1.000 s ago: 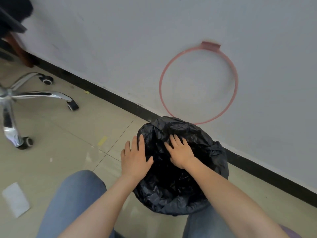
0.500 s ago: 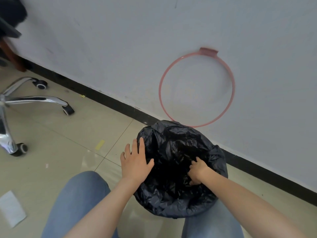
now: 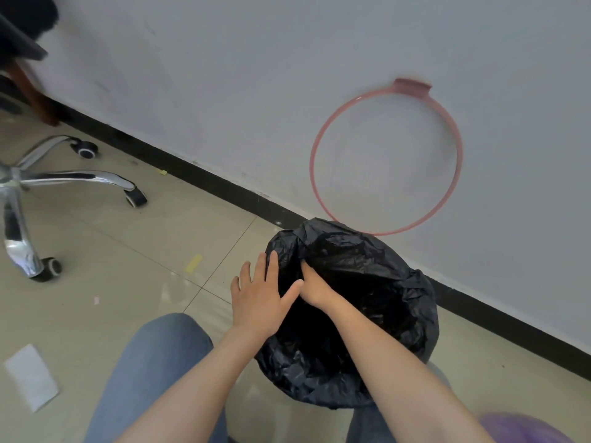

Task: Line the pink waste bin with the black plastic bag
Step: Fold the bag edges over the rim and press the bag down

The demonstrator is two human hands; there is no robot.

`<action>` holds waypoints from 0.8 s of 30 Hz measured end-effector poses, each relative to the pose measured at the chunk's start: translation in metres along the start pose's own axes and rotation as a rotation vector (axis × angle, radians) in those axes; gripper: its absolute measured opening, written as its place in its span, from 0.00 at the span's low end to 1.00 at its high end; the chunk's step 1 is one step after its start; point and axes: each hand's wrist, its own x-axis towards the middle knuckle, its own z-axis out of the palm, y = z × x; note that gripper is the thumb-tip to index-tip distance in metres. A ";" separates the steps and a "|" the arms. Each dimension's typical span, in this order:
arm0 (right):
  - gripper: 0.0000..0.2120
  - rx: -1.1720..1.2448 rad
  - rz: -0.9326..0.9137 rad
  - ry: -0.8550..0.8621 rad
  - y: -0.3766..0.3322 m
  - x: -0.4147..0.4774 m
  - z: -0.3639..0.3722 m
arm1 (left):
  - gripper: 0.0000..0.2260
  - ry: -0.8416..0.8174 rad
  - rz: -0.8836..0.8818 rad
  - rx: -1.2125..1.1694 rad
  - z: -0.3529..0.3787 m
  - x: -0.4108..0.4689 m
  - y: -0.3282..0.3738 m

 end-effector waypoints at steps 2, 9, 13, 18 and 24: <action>0.27 0.009 0.044 0.026 0.003 -0.004 0.000 | 0.32 -0.002 -0.001 -0.005 0.000 -0.001 -0.001; 0.28 0.115 0.238 -0.179 0.023 -0.052 0.011 | 0.32 -0.004 0.005 0.005 0.000 -0.001 0.001; 0.31 0.259 0.220 -0.390 0.012 -0.049 0.024 | 0.32 0.003 0.004 0.013 0.000 -0.003 0.001; 0.26 -0.314 0.017 -0.392 0.014 -0.050 -0.007 | 0.32 0.005 0.003 0.018 0.000 -0.003 0.003; 0.28 -1.683 0.051 -0.458 0.069 -0.063 -0.063 | 0.32 0.001 -0.003 0.018 0.001 -0.003 0.003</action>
